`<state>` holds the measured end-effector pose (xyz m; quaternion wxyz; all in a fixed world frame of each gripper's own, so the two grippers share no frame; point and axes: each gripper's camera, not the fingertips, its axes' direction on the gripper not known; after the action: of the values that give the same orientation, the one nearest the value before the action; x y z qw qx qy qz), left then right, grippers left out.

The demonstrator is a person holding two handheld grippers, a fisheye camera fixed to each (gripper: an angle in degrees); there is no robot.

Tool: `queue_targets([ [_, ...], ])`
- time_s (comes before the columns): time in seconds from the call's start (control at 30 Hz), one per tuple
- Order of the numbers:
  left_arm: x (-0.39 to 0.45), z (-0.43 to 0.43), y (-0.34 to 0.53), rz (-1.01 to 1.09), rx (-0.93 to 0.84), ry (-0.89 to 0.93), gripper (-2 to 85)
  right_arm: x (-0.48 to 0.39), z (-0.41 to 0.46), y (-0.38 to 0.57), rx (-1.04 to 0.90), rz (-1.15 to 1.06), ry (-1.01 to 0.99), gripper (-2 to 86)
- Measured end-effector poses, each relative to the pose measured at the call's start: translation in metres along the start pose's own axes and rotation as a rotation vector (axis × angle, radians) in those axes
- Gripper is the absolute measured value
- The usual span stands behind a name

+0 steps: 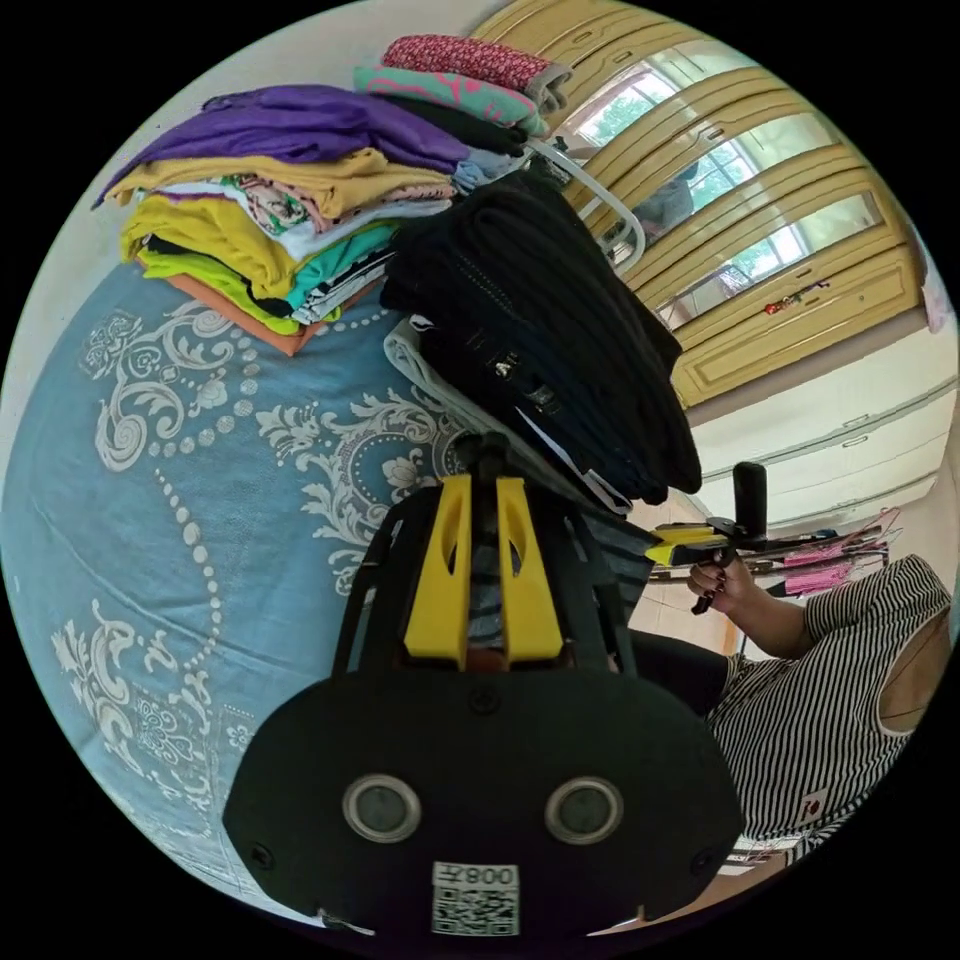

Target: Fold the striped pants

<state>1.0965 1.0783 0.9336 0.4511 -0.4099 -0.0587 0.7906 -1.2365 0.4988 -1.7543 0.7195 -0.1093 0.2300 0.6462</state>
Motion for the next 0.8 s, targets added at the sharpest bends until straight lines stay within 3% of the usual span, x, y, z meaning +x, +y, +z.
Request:
queue_targets([
  [0.23, 0.014, -0.09, 0.067, 0.049, 0.112, -0.011, 2.1, -0.081, -0.013, 0.016, -0.016, -0.247, -0.074, 3.9],
  [0.4, 0.014, -0.165, 0.161, 0.034, 0.19, -0.041, 1.9, -0.147, 0.011, 0.035, -0.104, -0.417, -0.153, 3.8],
  [0.8, -0.034, -0.251, 0.407, -0.214, 0.279, -0.069, 2.0, -0.269, 0.183, 0.117, -0.515, -0.707, -0.204, 4.1],
])
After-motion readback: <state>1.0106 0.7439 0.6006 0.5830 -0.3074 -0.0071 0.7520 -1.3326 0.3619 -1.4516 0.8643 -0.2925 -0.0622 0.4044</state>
